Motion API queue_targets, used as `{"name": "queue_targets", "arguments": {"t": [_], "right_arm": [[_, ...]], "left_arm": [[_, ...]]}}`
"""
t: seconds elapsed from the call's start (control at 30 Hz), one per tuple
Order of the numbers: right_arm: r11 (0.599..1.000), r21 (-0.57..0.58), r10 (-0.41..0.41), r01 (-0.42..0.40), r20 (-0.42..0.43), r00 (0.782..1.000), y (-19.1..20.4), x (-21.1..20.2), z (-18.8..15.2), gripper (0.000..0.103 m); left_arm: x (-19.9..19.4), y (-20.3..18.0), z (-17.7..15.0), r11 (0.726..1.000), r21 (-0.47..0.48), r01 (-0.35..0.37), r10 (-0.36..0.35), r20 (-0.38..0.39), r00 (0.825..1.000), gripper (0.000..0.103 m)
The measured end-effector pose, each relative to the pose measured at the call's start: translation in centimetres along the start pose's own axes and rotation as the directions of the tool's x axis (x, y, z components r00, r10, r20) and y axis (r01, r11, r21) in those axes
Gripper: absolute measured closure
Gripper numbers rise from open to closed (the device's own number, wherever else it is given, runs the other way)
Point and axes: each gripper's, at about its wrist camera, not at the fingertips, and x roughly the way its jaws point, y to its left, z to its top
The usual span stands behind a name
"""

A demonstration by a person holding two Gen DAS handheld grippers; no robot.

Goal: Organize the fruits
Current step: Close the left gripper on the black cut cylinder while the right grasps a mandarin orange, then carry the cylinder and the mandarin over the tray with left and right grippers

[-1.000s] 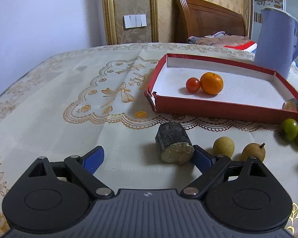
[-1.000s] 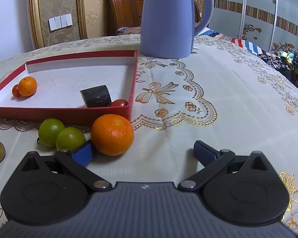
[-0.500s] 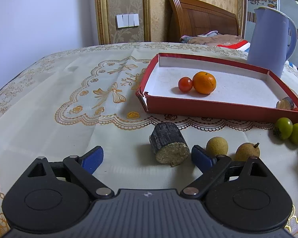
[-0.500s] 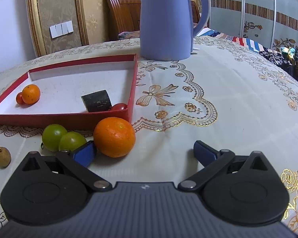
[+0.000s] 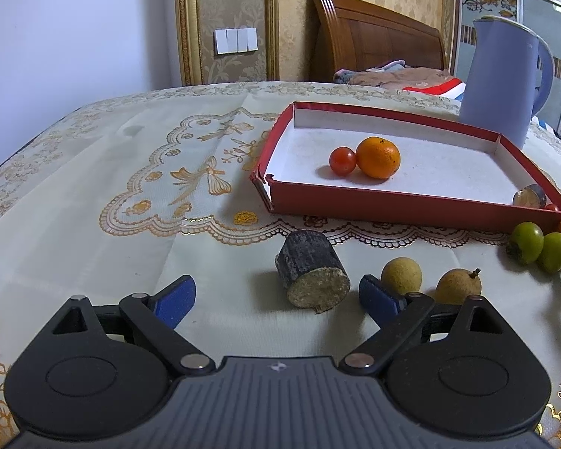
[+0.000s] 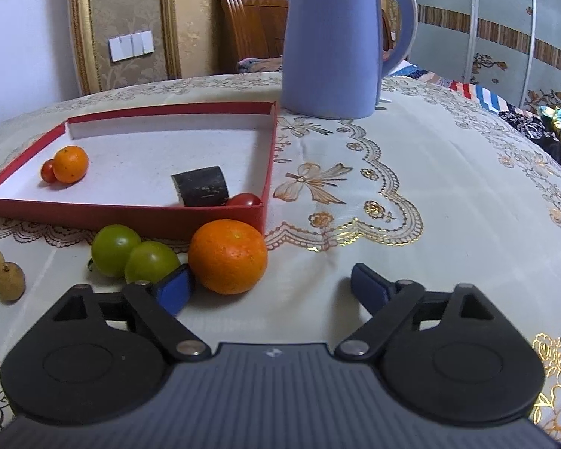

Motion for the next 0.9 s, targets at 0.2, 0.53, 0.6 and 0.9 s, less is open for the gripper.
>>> {"name": "queue_targets", "arguments": {"t": [0.2,0.53,0.6,0.9], "right_arm": [[0.997,-0.045,0.056,-0.055,0.014,0.998,0.7,-0.4,0.0,0.054],[0.998,-0.033,0.060,-0.059,0.024,0.998,0.6,-0.7,-0.1,0.065],[0.998,-0.013,0.064,-0.064,0.027,0.998,0.2,-0.7,-0.1,0.065],[0.997,0.033,0.066,-0.069,0.069,0.995,-0.8,-2.0,-0.6,0.065]], "left_arm": [[-0.2,0.3,-0.1,1.000,-0.014,0.010,-0.010,0.014,1.000,0.022],[-0.6,0.2,-0.2,0.998,-0.002,0.069,-0.068,0.040,0.997,0.063],[-0.7,0.5,-0.2,0.996,-0.014,0.092,-0.092,0.044,0.995,0.068],[-1.2,0.8,-0.3,0.995,-0.025,0.100,-0.098,0.072,0.993,0.069]]}}
